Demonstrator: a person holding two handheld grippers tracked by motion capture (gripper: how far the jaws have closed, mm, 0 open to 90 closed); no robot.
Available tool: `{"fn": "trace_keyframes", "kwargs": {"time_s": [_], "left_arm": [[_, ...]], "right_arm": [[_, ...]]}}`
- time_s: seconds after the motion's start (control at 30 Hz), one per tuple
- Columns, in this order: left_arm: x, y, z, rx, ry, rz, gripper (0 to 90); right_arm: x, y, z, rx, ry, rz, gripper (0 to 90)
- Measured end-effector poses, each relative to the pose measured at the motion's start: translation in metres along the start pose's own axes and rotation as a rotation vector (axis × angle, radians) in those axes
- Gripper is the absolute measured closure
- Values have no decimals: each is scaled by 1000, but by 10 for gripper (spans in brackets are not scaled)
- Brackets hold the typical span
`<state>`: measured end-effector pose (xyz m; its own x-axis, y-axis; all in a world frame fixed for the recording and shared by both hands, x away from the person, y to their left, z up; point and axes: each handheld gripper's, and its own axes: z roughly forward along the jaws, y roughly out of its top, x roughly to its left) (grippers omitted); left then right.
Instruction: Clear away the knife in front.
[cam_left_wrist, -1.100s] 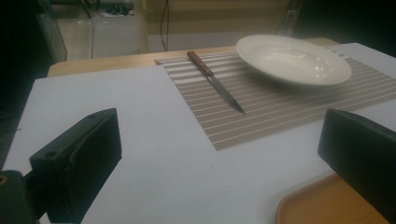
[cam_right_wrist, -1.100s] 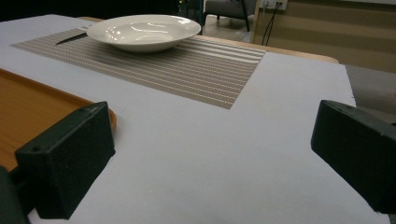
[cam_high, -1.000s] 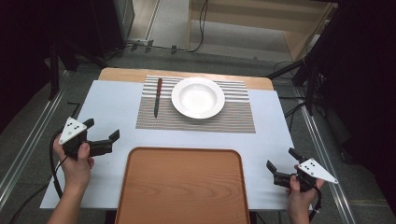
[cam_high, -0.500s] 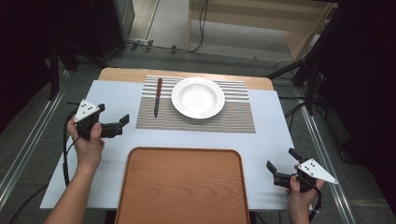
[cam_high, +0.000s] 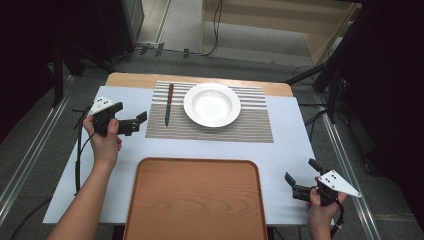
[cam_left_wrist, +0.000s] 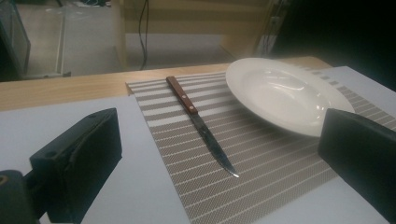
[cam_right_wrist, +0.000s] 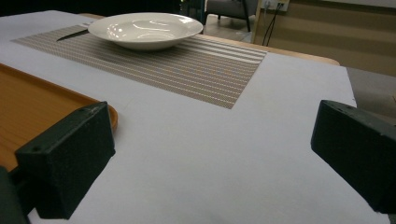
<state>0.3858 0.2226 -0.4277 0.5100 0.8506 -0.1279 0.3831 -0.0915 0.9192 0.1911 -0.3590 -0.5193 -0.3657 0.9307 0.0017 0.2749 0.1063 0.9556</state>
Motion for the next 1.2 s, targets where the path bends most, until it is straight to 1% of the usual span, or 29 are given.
{"fn": "trace_keyframes", "kwargs": {"time_s": [0.1, 0.13, 0.17, 0.2, 0.3, 0.4, 0.5, 0.6, 0.63, 0.67, 0.7, 0.73, 0.77, 0.8, 0.9, 0.93, 0.97, 1.0, 1.03, 1.07, 1.1, 1.2], "left_arm": [[0, 4, 11, 7, 1, 2, 0], [0, 4, 11, 7, 1, 2, 0], [0, 7, 16, 15, 7, 5, 0], [0, 7, 16, 15, 7, 5, 3], [1, 11, 24, 29, 21, 9, 15], [2, 14, 32, 37, 25, 0, 38], [3, 17, 41, 50, 28, -12, 46], [6, 19, 50, 69, 28, -28, 56], [7, 21, 56, 82, 34, -32, 62], [7, 21, 56, 82, 34, -32, 72], [7, 23, 62, 87, 41, -37, 81], [7, 23, 62, 87, 41, -37, 96], [8, 25, 67, 98, 45, -42, 112], [8, 25, 67, 98, 45, -42, 121], [8, 28, 77, 121, 47, -37, 128], [7, 28, 81, 128, 44, -41, 133], [6, 30, 87, 144, 54, -50, 170], [6, 30, 87, 144, 54, -50, 197], [6, 31, 91, 148, 65, -48, 218], [5, 32, 94, 153, 71, -47, 218], [4, 33, 97, 157, 74, -51, 237], [2, 37, 106, 182, 84, -44, 278]], "right_arm": [[0, 0, 0, 1, 1, -1, 0], [0, 0, 0, 1, 1, -1, 0], [0, 0, 0, 0, 2, 3, 0], [0, 0, 0, 0, 2, 3, 0], [0, 0, 0, 1, 0, -5, 0], [2, 0, 1, 11, -2, -15, 0], [2, 0, 1, 10, 0, -14, 0], [1, 0, 1, 5, 0, -11, 0], [0, 0, 1, 2, 1, -9, 0], [0, 0, 1, 2, 1, -9, 0], [0, 0, 1, 1, 2, -10, 0], [0, 0, 1, 1, 2, -10, 0], [0, 0, 1, 0, 4, -10, 0], [0, 0, 1, 0, 4, -10, 0], [0, 0, 0, 0, 3, -2, 0], [0, 0, 0, -1, 4, -1, 0], [0, 0, 0, -1, 5, -1, 0], [0, 0, 0, -1, 5, -1, 0], [0, 0, 0, -1, 6, -1, 0], [0, 0, 0, -1, 6, -1, 0], [0, 0, 0, -1, 6, -1, 0], [0, -1, 0, -1, 7, 1, 0]]}}
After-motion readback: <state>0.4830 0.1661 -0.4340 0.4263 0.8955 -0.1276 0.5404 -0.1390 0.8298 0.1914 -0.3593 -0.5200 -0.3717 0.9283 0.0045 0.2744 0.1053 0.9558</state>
